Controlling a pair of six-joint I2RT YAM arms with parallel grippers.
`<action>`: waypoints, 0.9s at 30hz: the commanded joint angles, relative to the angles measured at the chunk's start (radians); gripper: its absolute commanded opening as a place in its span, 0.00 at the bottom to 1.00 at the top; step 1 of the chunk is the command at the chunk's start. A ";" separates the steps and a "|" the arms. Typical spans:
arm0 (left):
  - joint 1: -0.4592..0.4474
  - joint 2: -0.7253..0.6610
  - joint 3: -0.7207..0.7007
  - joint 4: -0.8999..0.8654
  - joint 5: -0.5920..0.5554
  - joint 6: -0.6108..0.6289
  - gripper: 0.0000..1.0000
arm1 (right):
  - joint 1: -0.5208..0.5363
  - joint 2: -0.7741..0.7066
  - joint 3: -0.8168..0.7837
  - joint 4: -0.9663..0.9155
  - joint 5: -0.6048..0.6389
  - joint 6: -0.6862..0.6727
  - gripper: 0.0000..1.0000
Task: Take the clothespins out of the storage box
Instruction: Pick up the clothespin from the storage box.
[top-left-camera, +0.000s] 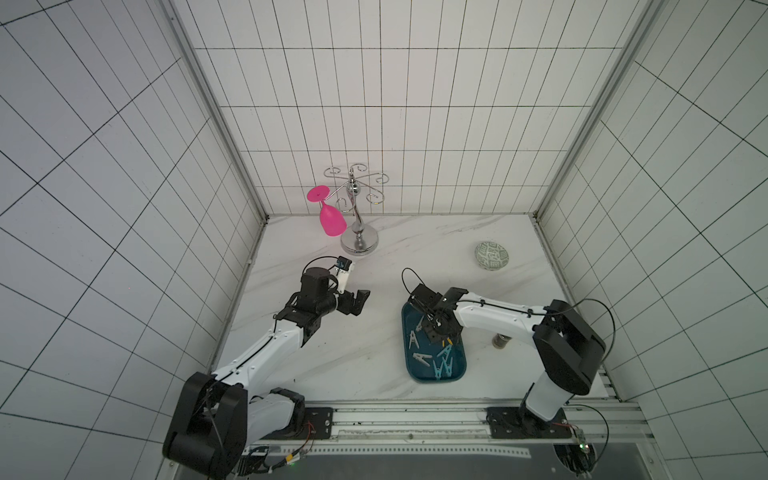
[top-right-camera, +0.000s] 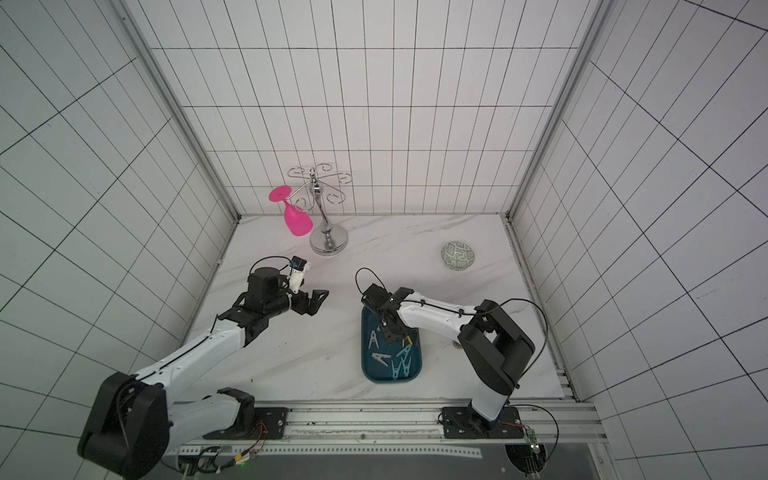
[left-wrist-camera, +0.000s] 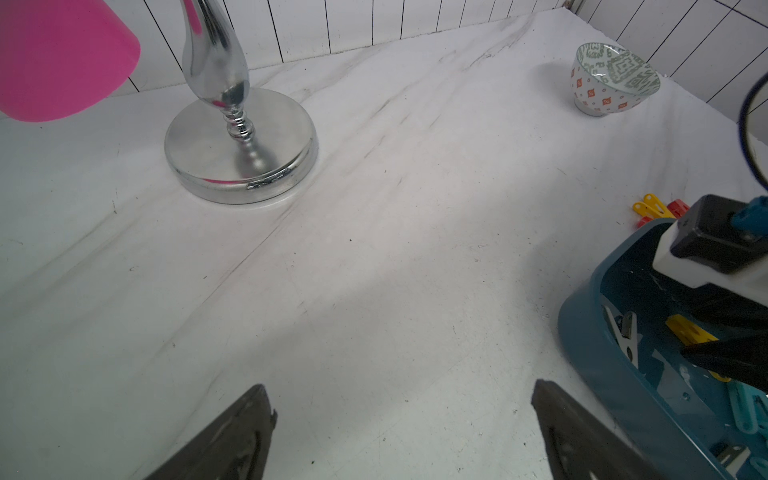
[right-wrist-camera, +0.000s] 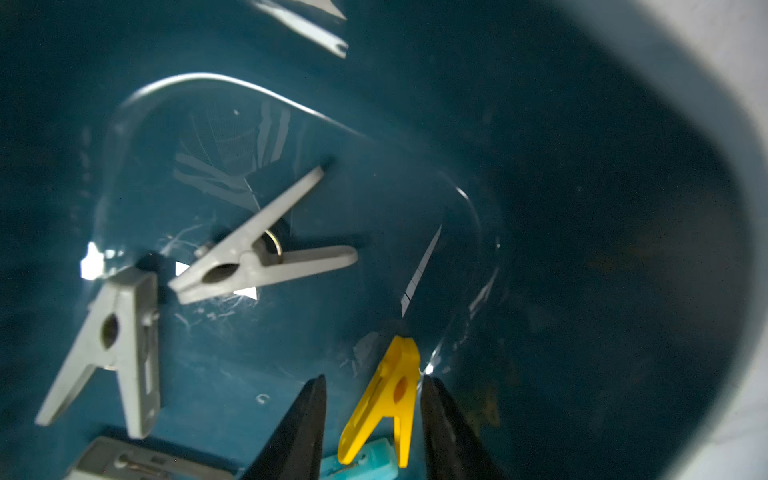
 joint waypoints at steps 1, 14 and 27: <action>-0.004 0.006 0.010 0.016 0.000 -0.001 0.98 | 0.010 0.018 0.029 -0.037 0.045 0.013 0.43; -0.003 0.002 0.005 0.020 -0.002 -0.003 0.98 | 0.010 0.054 0.030 -0.041 0.030 -0.007 0.41; -0.004 -0.006 -0.001 0.025 -0.005 -0.005 0.98 | 0.010 0.044 0.028 -0.024 0.005 -0.032 0.24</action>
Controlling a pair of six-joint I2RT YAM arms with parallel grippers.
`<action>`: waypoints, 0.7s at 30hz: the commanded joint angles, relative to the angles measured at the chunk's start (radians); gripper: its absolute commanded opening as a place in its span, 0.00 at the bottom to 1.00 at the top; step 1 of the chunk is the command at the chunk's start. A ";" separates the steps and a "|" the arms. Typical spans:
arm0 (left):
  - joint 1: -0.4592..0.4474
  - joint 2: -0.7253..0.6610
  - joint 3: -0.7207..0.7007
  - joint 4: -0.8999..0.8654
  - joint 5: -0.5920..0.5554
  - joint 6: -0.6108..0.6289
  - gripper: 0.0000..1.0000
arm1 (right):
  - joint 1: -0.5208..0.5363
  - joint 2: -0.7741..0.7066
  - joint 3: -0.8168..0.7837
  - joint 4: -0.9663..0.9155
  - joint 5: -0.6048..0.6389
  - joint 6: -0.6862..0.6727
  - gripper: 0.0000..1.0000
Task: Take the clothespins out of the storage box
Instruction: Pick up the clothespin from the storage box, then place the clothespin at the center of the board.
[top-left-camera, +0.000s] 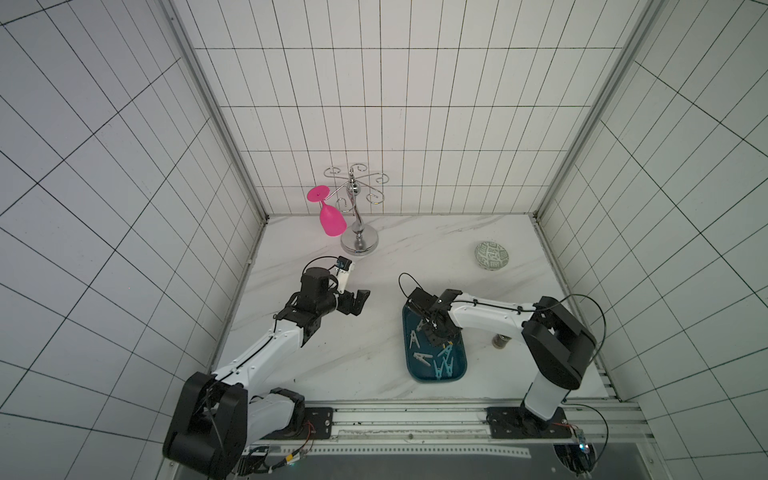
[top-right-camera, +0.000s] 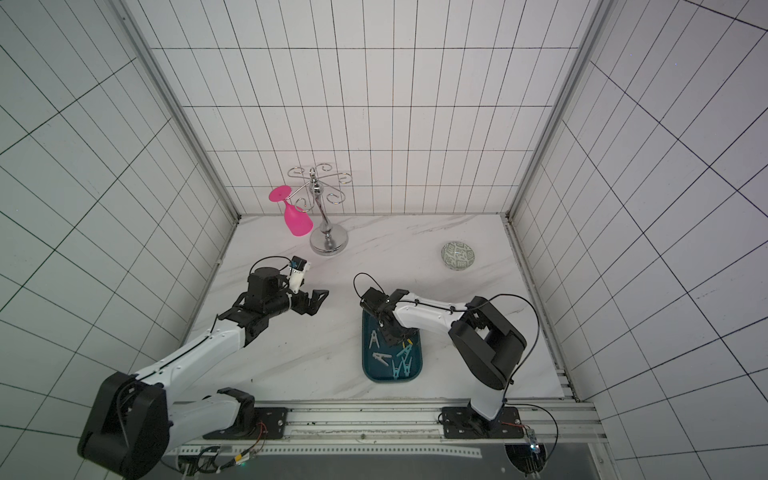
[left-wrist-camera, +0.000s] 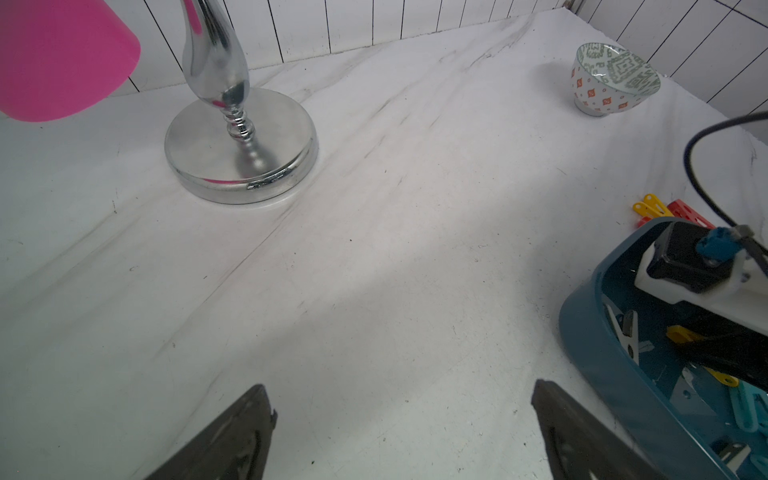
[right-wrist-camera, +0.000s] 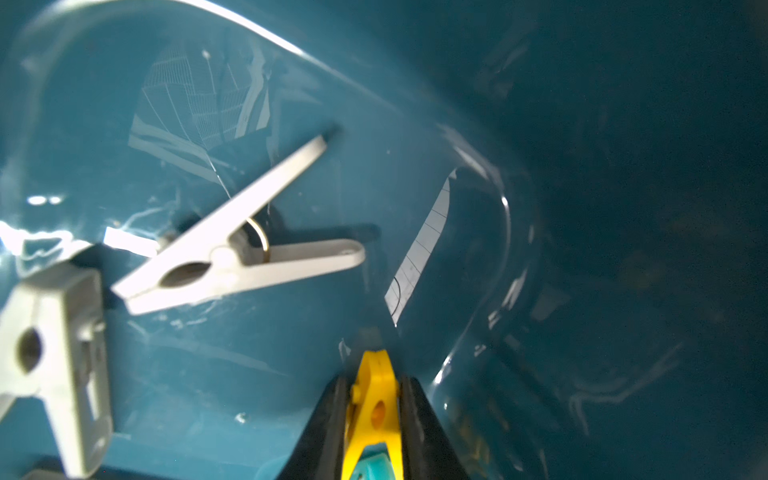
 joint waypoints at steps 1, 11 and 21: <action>-0.003 -0.007 -0.001 0.026 -0.005 -0.005 0.98 | 0.005 -0.005 0.029 -0.012 -0.007 -0.011 0.24; -0.004 -0.006 0.001 0.024 -0.002 -0.003 0.98 | -0.060 -0.129 0.094 -0.015 -0.059 -0.039 0.23; -0.004 -0.008 -0.001 0.023 -0.002 -0.002 0.98 | -0.277 -0.237 0.147 -0.020 -0.117 -0.060 0.23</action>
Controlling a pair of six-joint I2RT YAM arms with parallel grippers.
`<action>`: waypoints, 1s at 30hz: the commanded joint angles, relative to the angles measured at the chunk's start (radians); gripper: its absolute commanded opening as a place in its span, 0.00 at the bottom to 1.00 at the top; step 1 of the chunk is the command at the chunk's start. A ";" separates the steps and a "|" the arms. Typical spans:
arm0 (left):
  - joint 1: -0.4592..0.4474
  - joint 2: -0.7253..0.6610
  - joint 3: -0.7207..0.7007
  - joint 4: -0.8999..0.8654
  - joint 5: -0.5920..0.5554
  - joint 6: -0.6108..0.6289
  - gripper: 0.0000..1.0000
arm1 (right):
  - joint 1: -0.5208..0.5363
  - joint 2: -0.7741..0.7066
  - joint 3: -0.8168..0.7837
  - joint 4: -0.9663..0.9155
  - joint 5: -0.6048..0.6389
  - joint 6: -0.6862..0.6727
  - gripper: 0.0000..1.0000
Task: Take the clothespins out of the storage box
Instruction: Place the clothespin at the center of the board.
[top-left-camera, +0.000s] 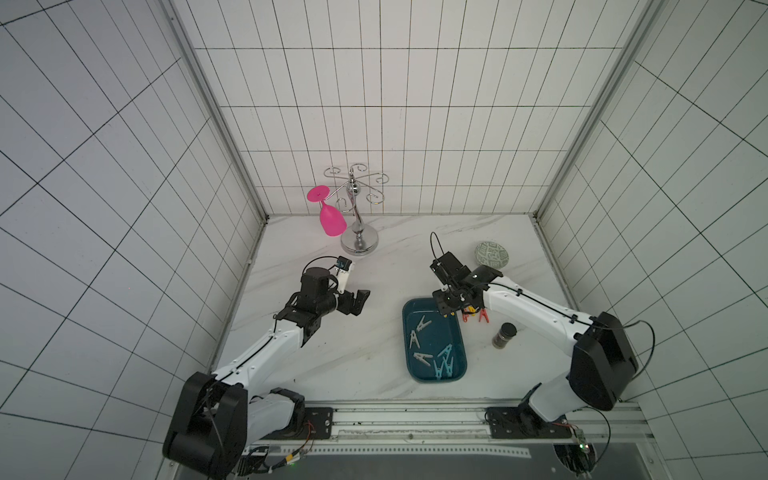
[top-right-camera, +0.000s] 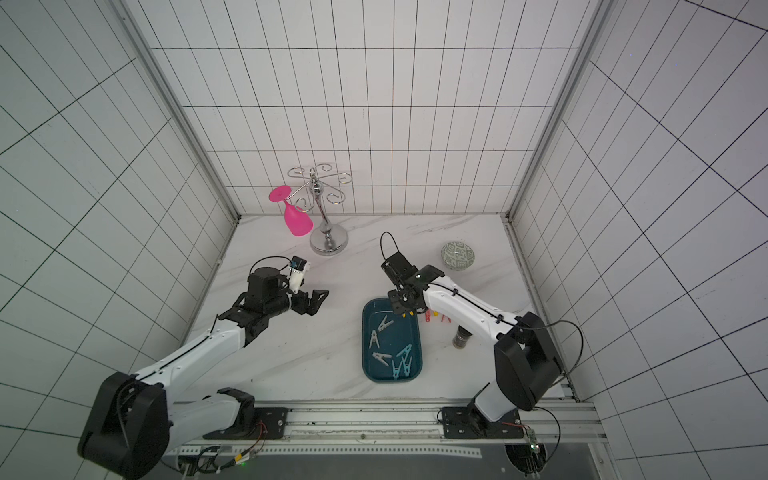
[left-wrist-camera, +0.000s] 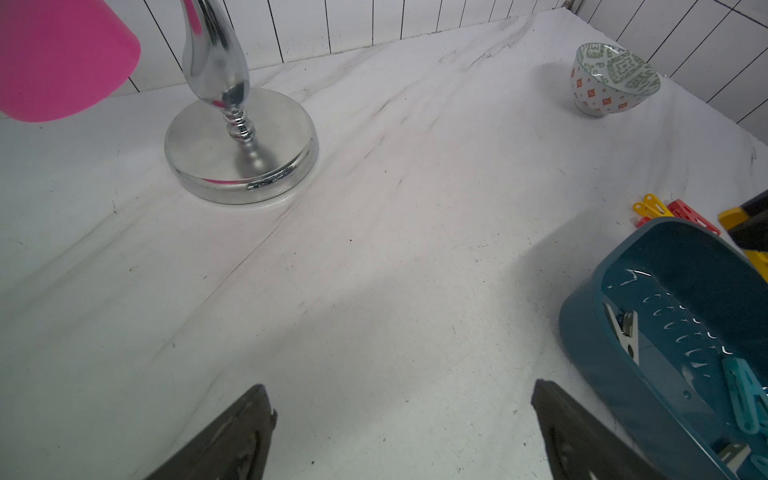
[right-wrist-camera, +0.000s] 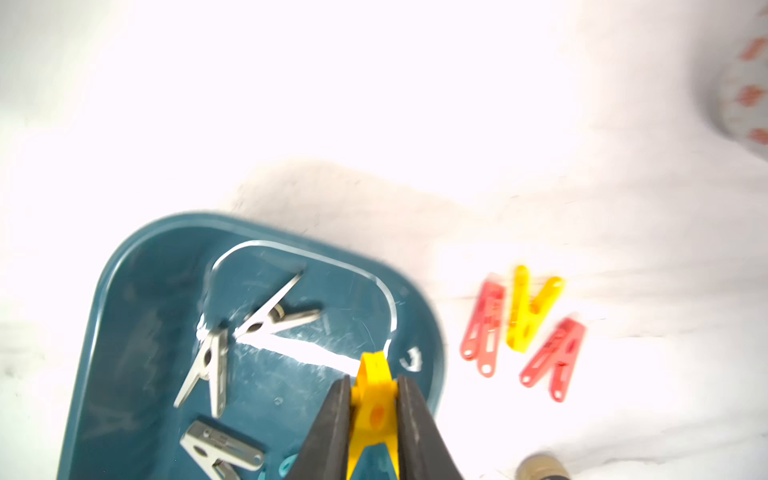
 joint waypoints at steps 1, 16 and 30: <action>-0.004 -0.008 -0.001 0.024 -0.002 -0.003 0.98 | -0.072 -0.026 0.030 -0.028 -0.018 -0.008 0.23; -0.004 -0.007 0.000 0.023 0.005 -0.003 0.98 | -0.211 -0.063 -0.242 0.055 -0.092 0.106 0.23; -0.045 0.015 0.099 -0.095 0.007 0.034 0.97 | -0.214 -0.011 -0.323 0.148 -0.094 0.125 0.32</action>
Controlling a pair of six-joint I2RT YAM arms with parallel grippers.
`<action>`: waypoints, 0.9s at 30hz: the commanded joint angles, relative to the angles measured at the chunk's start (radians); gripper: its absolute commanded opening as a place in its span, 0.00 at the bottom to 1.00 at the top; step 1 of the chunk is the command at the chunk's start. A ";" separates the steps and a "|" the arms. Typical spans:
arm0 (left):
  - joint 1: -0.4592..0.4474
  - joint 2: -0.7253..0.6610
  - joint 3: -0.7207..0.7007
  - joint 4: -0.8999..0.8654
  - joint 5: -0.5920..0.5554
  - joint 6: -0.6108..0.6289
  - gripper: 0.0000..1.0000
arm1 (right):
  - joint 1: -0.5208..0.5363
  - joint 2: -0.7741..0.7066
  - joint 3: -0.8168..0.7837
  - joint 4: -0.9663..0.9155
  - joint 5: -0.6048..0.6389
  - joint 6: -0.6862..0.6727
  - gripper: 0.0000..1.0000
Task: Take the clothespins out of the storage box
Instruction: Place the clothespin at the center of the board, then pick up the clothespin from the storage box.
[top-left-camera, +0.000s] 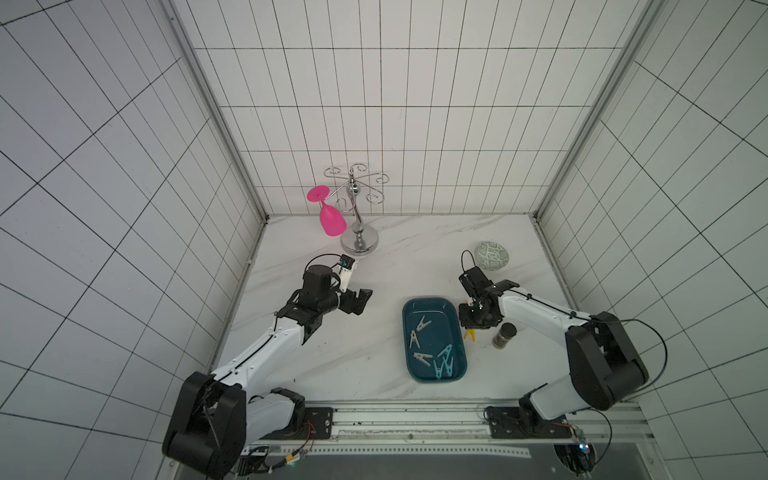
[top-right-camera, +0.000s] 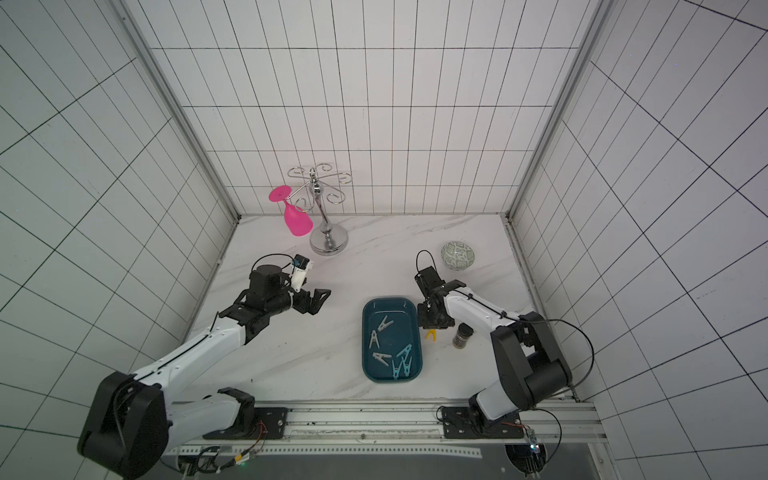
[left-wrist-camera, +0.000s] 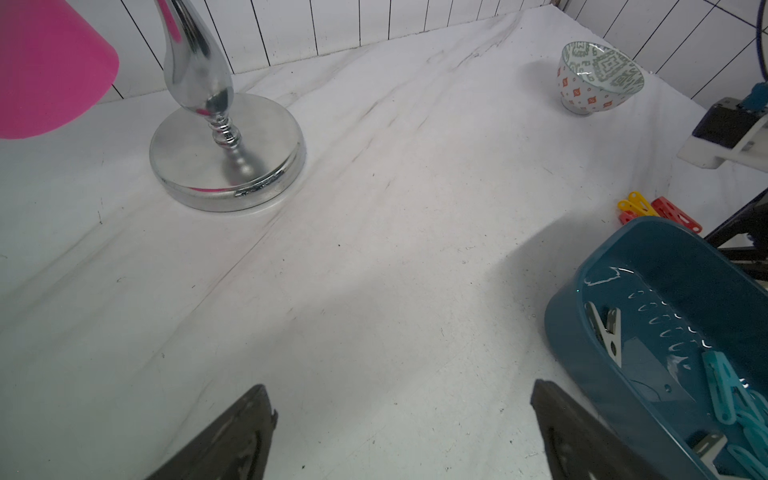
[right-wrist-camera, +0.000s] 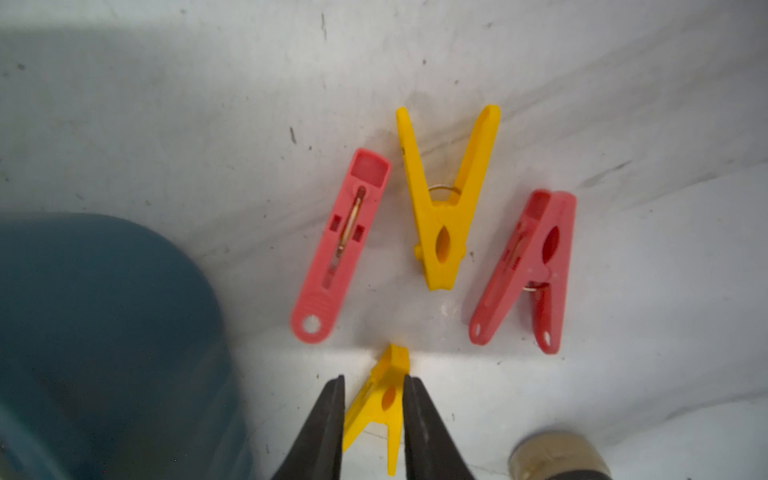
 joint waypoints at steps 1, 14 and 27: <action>-0.031 0.015 0.058 -0.049 0.001 0.037 0.97 | -0.010 -0.003 -0.012 0.026 0.002 0.010 0.33; -0.334 0.122 0.321 -0.293 -0.182 -0.005 0.93 | -0.016 -0.168 0.101 -0.012 0.005 -0.012 0.46; -0.591 0.453 0.599 -0.509 -0.375 -0.252 0.87 | -0.018 -0.402 0.036 0.027 0.082 -0.072 0.50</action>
